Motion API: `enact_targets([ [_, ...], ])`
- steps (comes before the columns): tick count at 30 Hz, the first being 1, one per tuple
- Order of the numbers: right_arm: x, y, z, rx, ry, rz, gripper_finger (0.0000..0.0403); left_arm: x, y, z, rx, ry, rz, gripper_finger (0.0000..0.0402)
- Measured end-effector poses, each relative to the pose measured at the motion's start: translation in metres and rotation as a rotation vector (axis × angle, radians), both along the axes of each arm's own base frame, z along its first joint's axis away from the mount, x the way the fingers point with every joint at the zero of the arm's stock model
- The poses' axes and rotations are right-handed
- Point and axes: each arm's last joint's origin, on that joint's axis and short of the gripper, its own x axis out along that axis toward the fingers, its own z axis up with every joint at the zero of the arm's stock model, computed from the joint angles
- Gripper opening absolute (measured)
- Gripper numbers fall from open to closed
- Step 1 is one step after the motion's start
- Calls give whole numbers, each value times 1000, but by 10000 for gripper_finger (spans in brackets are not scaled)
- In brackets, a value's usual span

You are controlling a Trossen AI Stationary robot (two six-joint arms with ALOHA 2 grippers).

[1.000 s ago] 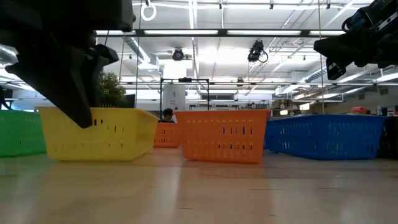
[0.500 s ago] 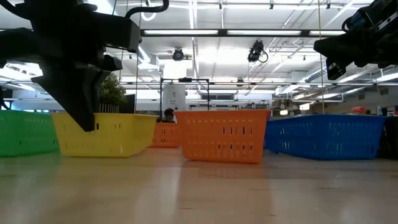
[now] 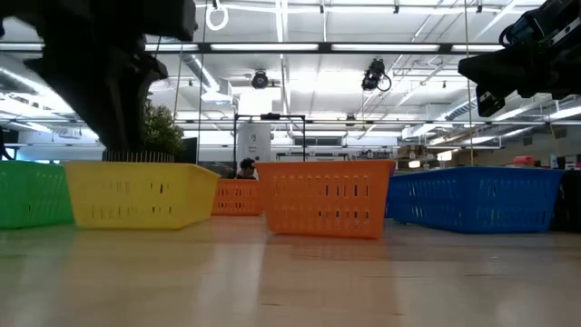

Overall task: Stack baskets by color
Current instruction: Adjust the bottom orange bin

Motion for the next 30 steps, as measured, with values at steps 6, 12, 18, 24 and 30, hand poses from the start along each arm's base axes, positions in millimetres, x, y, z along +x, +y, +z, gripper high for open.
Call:
enact_targets([
  [6, 0, 0, 0, 0, 0, 0, 29, -8, 6, 30, -35, -148, 84, 177],
  [12, 0, 0, 0, 0, -1, 0, 29, 1, -15, 46, 64, -532, 114, 166],
  [18, 0, 0, 1, 0, -6, 0, 29, 25, -29, 22, -20, -857, 14, 152],
  [24, 0, 0, 1, 0, -8, -1, 29, 60, -21, -4, -58, -800, -137, 145],
  [30, 0, 0, 1, 0, -10, -1, 29, 98, -16, -8, -26, -527, -304, 164],
])
